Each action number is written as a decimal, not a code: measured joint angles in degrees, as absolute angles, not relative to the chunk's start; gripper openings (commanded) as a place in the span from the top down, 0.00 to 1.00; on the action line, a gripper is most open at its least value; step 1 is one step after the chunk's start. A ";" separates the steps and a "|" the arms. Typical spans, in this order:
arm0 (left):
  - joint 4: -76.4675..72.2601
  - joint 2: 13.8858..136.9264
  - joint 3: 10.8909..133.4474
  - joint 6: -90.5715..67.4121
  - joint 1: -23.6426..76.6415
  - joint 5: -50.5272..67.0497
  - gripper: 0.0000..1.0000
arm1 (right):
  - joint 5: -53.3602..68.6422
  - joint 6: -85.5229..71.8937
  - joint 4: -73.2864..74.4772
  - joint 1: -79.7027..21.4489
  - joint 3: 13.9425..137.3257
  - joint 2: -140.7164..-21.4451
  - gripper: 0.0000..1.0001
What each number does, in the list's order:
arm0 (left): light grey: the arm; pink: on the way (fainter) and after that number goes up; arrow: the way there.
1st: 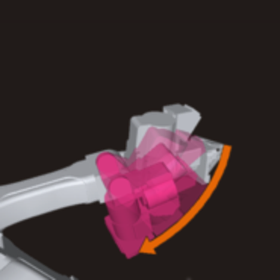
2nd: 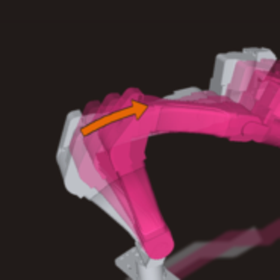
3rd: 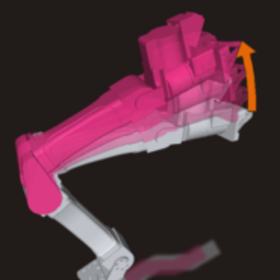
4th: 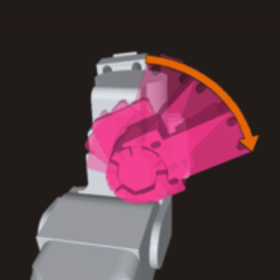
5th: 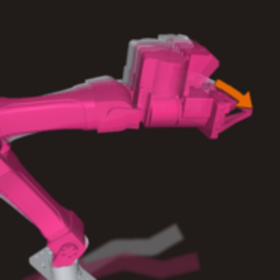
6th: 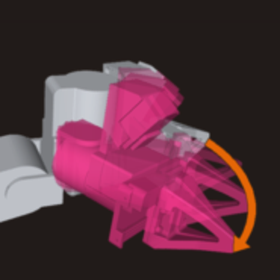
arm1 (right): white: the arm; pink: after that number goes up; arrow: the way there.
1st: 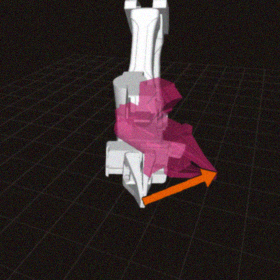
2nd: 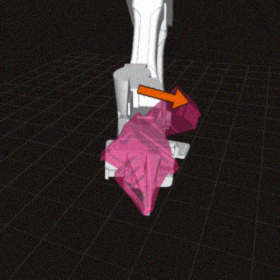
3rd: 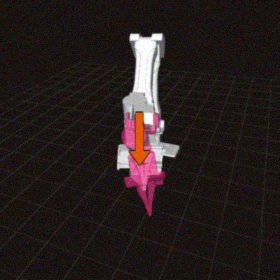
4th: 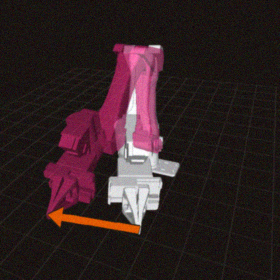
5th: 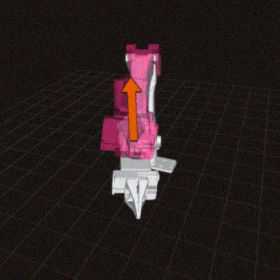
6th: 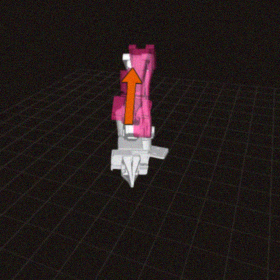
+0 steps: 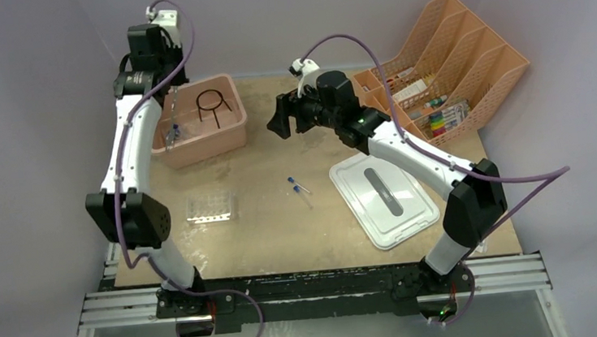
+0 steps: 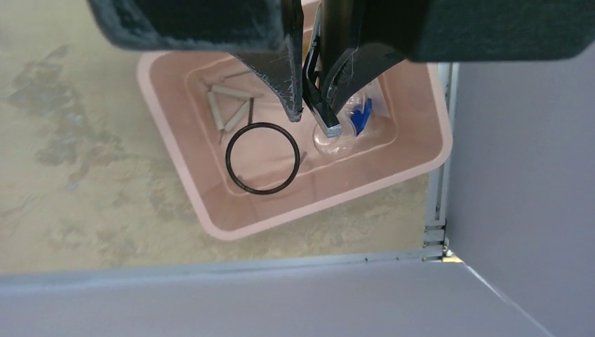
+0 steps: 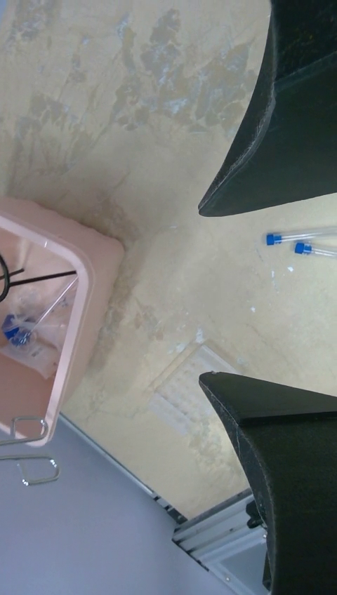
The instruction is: Organize the chemistry lab equipment
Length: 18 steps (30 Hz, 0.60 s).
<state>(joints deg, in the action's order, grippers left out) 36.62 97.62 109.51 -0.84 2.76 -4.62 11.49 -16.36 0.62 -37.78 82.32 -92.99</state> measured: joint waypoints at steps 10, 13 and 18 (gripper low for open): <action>43.79 108.75 115.37 14.24 3.05 -0.99 1.00 | 11.51 -15.51 2.66 -35.51 82.28 -94.11 0.18; 46.06 109.38 116.25 17.69 3.05 2.81 1.00 | 11.51 -15.38 2.74 -34.89 82.28 -94.11 0.18; 49.91 110.69 118.06 23.29 3.40 10.17 1.00 | 11.53 -15.35 2.76 -34.04 82.28 -94.13 0.18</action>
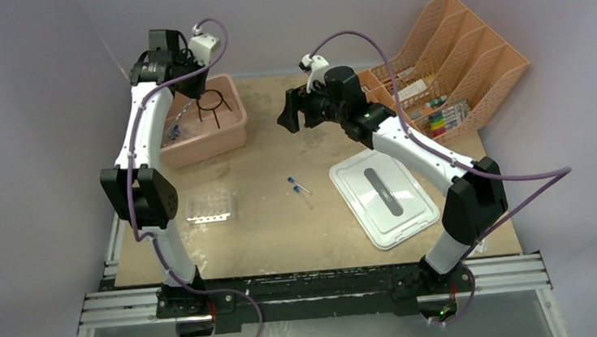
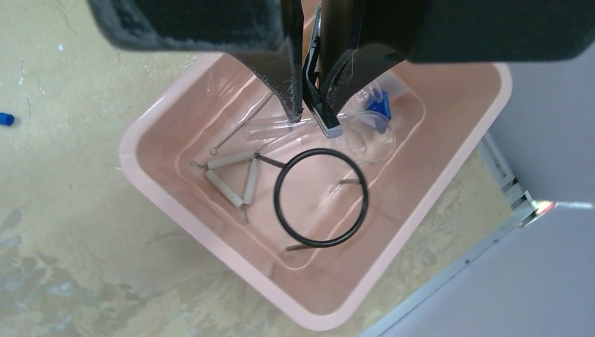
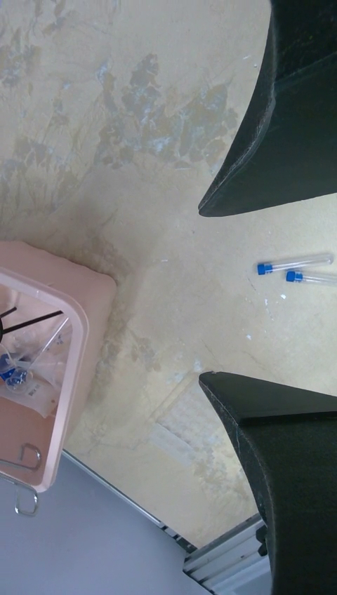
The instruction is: Organize the chemistry lab equipment
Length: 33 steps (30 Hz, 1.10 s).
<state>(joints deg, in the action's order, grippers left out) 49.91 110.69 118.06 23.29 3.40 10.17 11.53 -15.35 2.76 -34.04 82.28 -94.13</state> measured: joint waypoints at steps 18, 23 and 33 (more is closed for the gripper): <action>59.42 120.46 121.45 35.44 9.80 11.16 1.00 | 11.68 -14.90 4.49 -33.67 82.30 -94.15 0.18; 61.06 121.80 121.64 37.63 10.17 9.65 1.00 | 11.68 -14.85 4.49 -33.56 82.39 -94.39 0.18; 59.83 123.02 121.62 39.13 10.79 9.30 1.00 | 11.73 -14.87 4.64 -33.30 82.39 -95.00 0.18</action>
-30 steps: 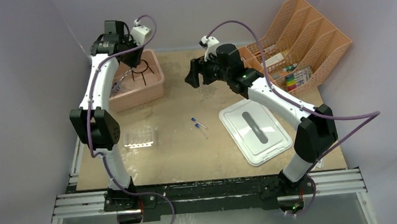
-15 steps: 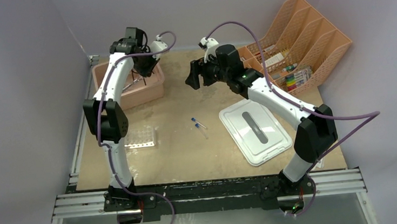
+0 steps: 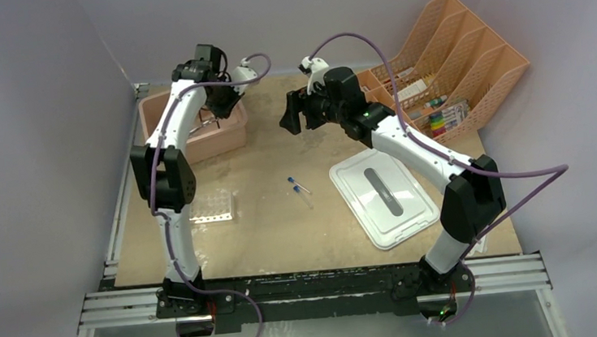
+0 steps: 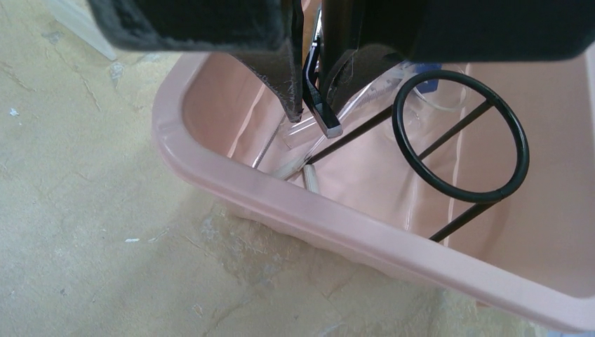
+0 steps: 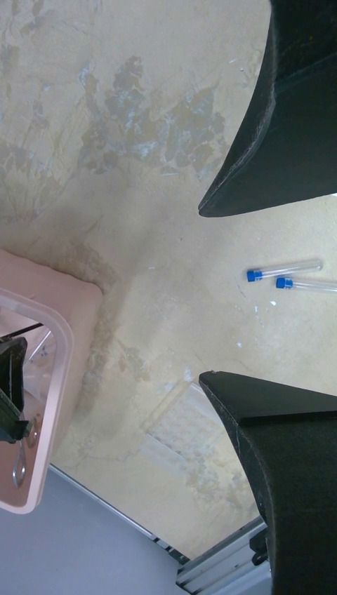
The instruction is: Organize the chemistry lab equipment
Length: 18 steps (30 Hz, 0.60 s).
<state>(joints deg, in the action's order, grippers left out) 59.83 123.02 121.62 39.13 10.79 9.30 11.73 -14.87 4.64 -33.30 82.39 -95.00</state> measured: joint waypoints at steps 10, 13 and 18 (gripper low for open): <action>59.37 125.49 121.01 39.75 10.87 10.92 0.97 | 11.99 -14.87 4.64 -33.30 82.39 -95.00 0.19; 59.37 126.02 121.01 39.53 10.68 12.62 0.95 | 12.67 -14.87 4.64 -33.30 82.39 -95.00 0.19; 59.33 126.45 121.01 38.61 10.28 13.89 0.88 | 13.02 -14.87 4.64 -33.23 82.39 -95.00 0.19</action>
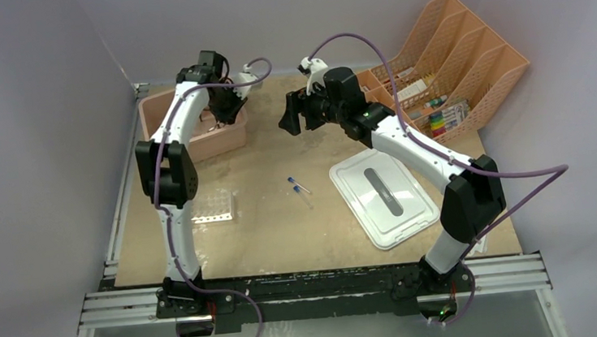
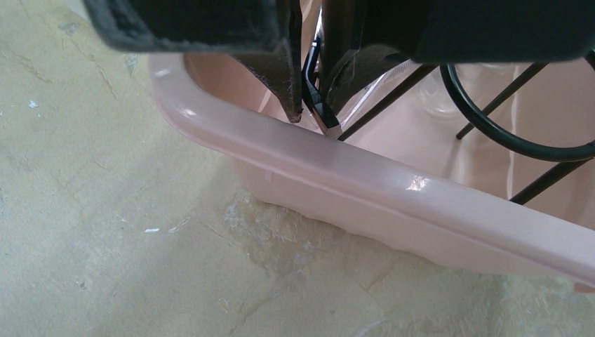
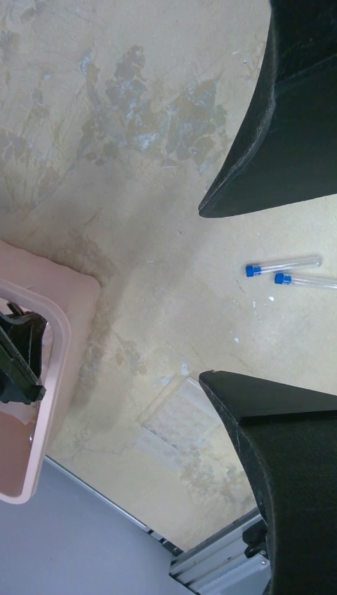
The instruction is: Organize the chemistry lab equipment
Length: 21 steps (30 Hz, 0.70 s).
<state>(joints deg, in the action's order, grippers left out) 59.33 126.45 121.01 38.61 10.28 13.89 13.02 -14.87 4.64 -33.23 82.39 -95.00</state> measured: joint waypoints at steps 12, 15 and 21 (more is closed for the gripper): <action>58.26 127.94 121.16 34.39 10.09 13.52 0.74 | 13.02 -14.90 4.64 -32.95 82.39 -95.00 0.19; 58.33 127.94 121.67 33.36 10.04 13.65 0.72 | 13.02 -14.92 4.64 -32.93 82.39 -95.00 0.19; 58.19 127.48 122.74 31.31 9.93 14.46 0.67 | 13.02 -14.96 4.64 -32.93 82.39 -94.98 0.19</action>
<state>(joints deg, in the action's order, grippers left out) 58.19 127.48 122.74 31.31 9.93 14.46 13.02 -14.96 4.64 -32.93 82.39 -94.98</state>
